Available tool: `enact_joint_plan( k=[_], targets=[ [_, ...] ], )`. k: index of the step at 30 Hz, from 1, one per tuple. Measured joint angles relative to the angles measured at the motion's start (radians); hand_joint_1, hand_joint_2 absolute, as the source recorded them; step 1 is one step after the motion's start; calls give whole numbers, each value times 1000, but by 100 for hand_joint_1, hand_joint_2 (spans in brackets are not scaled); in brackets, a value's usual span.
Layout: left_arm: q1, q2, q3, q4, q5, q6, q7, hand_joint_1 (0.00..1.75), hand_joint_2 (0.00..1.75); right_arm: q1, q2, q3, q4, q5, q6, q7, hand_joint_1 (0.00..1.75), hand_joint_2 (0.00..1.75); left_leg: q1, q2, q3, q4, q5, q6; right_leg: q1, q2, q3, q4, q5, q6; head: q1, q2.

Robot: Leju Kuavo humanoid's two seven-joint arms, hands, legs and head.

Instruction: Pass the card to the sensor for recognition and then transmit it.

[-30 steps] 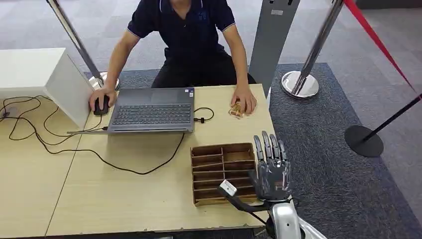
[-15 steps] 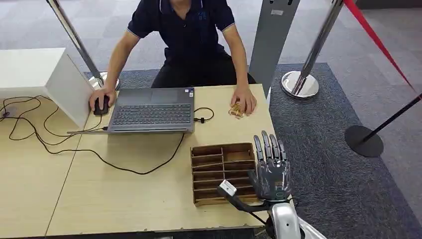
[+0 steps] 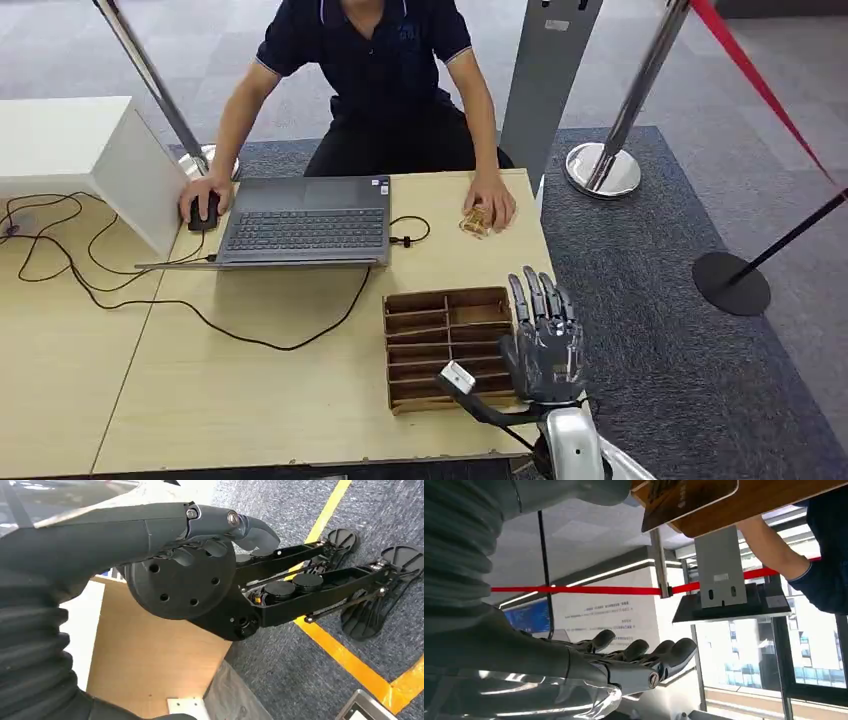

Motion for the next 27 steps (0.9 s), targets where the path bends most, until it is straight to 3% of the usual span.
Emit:
enact_joint_plan(
  k=[16, 21, 24, 27],
  targets=[
    [-1, 5, 0, 0, 0, 0, -18, 0, 175, -47, 53, 16, 55, -78, -42, -56, 33, 175, 0, 0, 0, 0, 0, 0, 0, 0, 0, 0, 0, 0, 0, 0],
    [-1, 8, 0, 0, 0, 0, -20, 0, 175, -61, 71, 22, 95, -96, -51, -63, 40, 175, 0, 0, 0, 0, 0, 0, 0, 0, 0, 0, 0, 0, 0, 0],
    [-2, 8, 0, 0, 0, 0, -20, 0, 175, -65, 76, 26, 117, -101, -53, -63, 58, 175, 0, 0, 0, 0, 0, 0, 0, 0, 0, 0, 0, 0, 0, 0],
    [-2, 10, 0, 0, 0, 0, -20, 0, 175, -66, 76, 29, 127, -102, -53, -63, 44, 175, 0, 0, 0, 0, 0, 0, 0, 0, 0, 0, 0, 0, 0, 0]
  ],
)
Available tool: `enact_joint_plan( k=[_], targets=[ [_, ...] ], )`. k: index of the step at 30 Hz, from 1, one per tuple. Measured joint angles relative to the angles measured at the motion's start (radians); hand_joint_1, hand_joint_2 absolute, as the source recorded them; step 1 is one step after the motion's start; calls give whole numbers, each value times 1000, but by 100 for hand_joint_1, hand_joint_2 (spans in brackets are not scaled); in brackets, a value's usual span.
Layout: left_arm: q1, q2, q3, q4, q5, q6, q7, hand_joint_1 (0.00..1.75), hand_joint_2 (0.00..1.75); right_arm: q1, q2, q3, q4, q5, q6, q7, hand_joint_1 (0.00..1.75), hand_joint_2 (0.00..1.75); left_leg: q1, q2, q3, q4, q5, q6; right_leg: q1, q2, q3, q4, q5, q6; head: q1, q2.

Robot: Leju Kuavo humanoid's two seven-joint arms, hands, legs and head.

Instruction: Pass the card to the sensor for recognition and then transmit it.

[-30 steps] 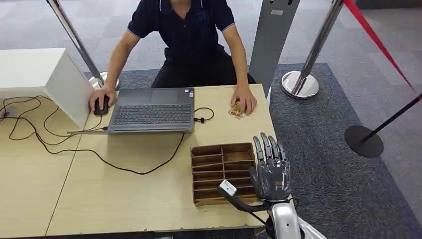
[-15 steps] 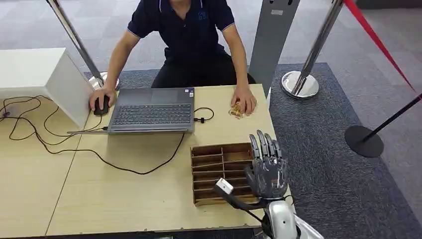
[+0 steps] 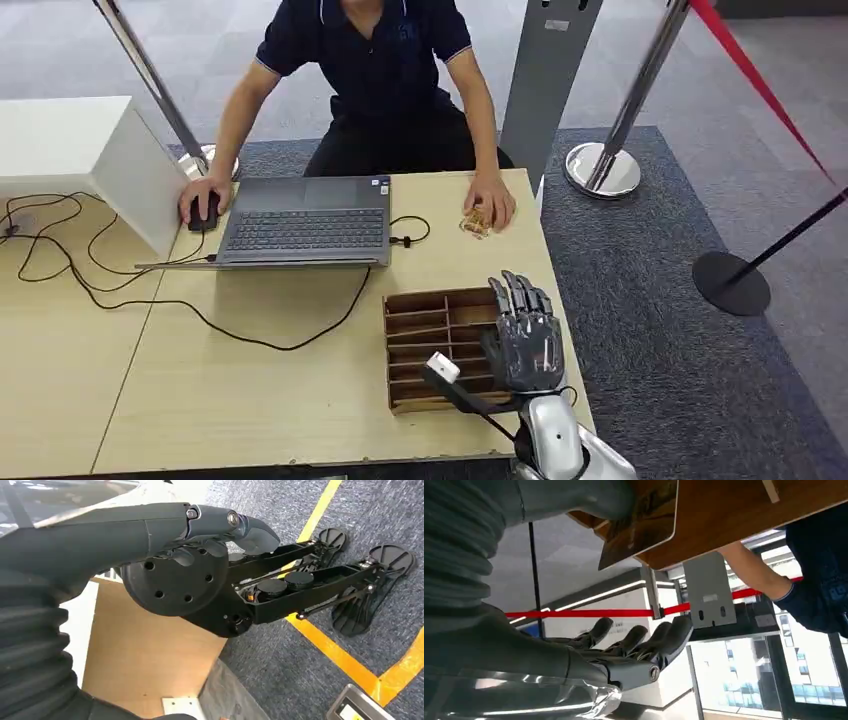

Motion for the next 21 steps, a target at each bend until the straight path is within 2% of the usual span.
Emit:
enact_joint_plan(
  k=[5, 6, 7, 8, 9, 21],
  targets=[
    [0, 2, 0, 0, 0, 0, 1, 0, 175, -2, 1, 3, 15, -1, -2, 1, 47, 175, 0, 0, 0, 0, 0, 0, 0, 0, 0, 0, 0, 0, 0, 0],
    [-1, 2, 0, 0, 0, 0, 2, 0, 175, -3, 2, 3, 18, -1, -2, 3, 54, 175, 0, 0, 0, 0, 0, 0, 0, 0, 0, 0, 0, 0, 0, 0],
    [-1, 2, 0, 0, 0, 0, 2, 0, 175, -4, 2, 3, 18, -1, -2, 5, 73, 175, 0, 0, 0, 0, 0, 0, 0, 0, 0, 0, 0, 0, 0, 0],
    [0, 2, 0, 0, 0, 0, 2, 0, 175, -4, 2, 4, 19, -1, -2, 6, 73, 175, 0, 0, 1, 0, 0, 0, 0, 0, 0, 0, 0, 0, 0, 0],
    [0, 2, 0, 0, 0, 0, 2, 0, 175, -3, 2, 4, 22, -1, -2, 6, 175, 175, 0, 0, 0, 0, 0, 0, 0, 0, 0, 0, 0, 0, 0, 0],
    [0, 5, 0, 0, 0, 0, 3, 0, 175, -3, -2, 3, 33, 4, -3, 24, 175, 175, 0, 0, 0, 0, 0, 0, 0, 0, 0, 0, 0, 0, 0, 0]
  ],
)
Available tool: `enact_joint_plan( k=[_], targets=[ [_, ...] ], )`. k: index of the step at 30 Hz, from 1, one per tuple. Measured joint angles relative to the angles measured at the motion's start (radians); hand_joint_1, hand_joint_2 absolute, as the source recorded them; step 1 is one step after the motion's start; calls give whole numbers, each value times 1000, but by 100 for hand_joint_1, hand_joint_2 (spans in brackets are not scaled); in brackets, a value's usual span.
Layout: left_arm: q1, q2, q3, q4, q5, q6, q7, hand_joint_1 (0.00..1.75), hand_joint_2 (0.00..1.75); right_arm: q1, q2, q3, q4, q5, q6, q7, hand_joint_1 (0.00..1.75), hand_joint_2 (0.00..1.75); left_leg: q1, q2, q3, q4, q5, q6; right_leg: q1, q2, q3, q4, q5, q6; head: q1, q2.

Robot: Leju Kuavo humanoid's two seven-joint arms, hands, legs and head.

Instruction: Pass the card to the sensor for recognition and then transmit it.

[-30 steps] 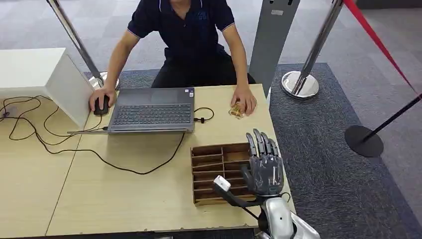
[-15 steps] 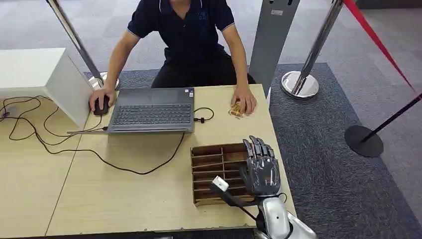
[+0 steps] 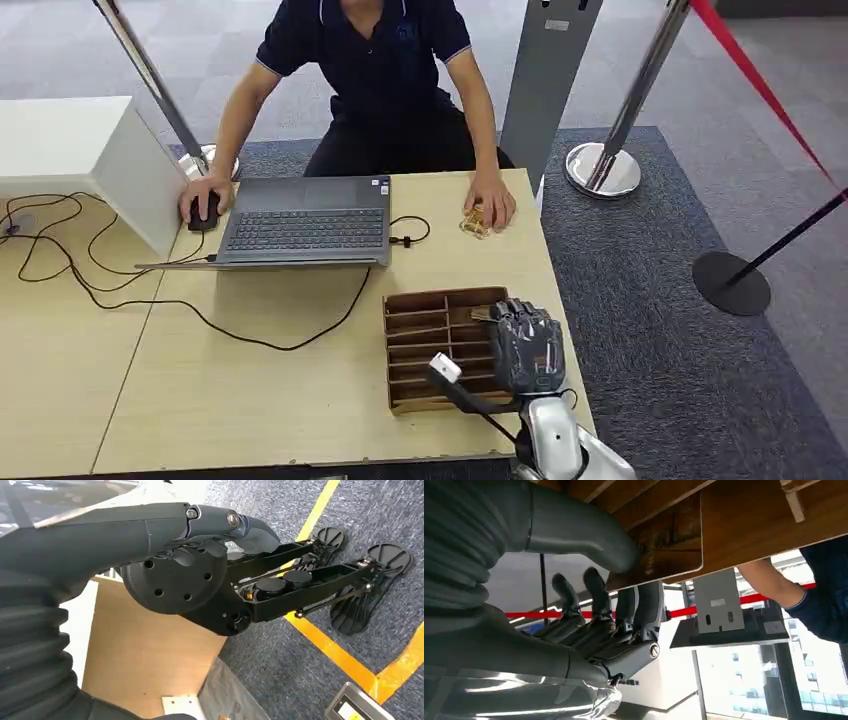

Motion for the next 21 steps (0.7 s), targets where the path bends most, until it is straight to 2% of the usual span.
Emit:
enact_joint_plan(
  k=[21],
  targets=[
    [0, 0, 8, 0, 0, 0, -2, 0, 175, 15, -16, -12, -25, 24, -2, 8, 175, 175, 0, 0, 0, 0, 0, 0, 0, 0, 0, 0, 0, 0, 0, 0]
  ],
)
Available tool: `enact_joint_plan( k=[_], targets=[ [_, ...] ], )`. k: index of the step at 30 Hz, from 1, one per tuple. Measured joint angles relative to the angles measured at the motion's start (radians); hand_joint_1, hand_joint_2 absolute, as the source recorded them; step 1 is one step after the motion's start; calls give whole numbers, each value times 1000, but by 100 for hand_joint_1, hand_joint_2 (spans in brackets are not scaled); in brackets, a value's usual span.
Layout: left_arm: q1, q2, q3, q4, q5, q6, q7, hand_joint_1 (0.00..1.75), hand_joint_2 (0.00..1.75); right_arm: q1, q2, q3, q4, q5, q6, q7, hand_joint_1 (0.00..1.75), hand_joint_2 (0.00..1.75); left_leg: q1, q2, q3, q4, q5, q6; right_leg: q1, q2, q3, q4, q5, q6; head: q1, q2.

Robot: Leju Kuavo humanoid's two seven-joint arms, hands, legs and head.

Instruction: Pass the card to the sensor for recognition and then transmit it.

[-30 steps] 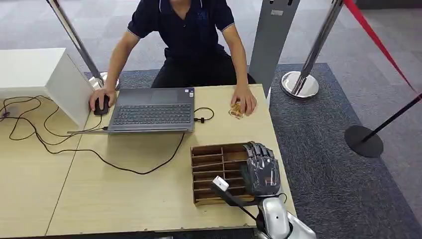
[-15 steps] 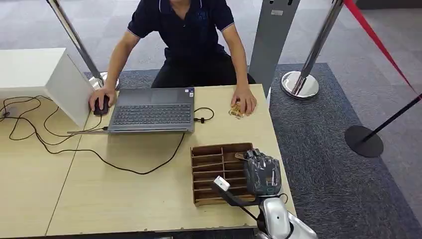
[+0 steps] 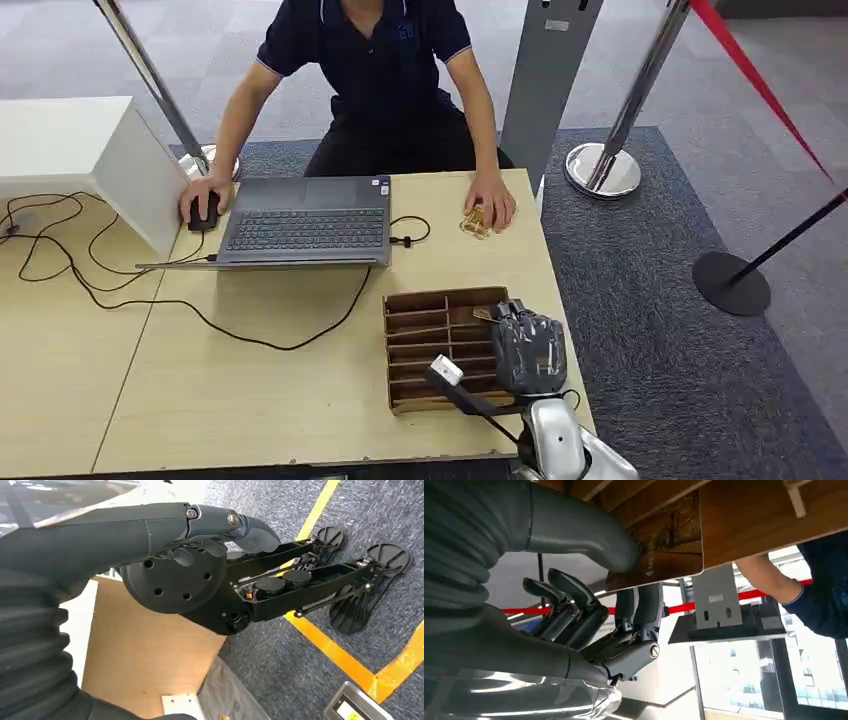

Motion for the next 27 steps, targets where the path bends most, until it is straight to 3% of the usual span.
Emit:
enact_joint_plan(
  k=[7, 16, 23, 27],
  targets=[
    [2, 0, 8, 0, 0, 0, 8, 0, 175, 60, -60, -62, -126, 29, -2, 49, 175, 175, -1, 0, 0, 0, 0, 0, -1, 0, 0, 0, 0, 0, 0, 0],
    [6, -6, 19, -2, 0, 0, 24, 0, 175, 190, -152, -230, -334, 45, -2, 61, 175, 175, -1, 0, 0, 0, 0, 0, -1, 0, 0, -1, 0, 0, 0, 0],
    [10, -14, 21, -7, 0, 0, 33, 0, 175, 289, -159, -394, -468, -23, -2, 37, 175, 175, -1, 0, 0, 0, 0, 0, -1, 0, 0, 0, 0, 0, 0, 0],
    [10, -18, 22, -9, 0, 0, 35, 0, 175, 318, -136, -468, -499, -56, -2, -24, 175, 175, -1, 0, 1, 0, 0, 0, -1, 0, 0, 0, 0, 0, 0, 0]
  ],
)
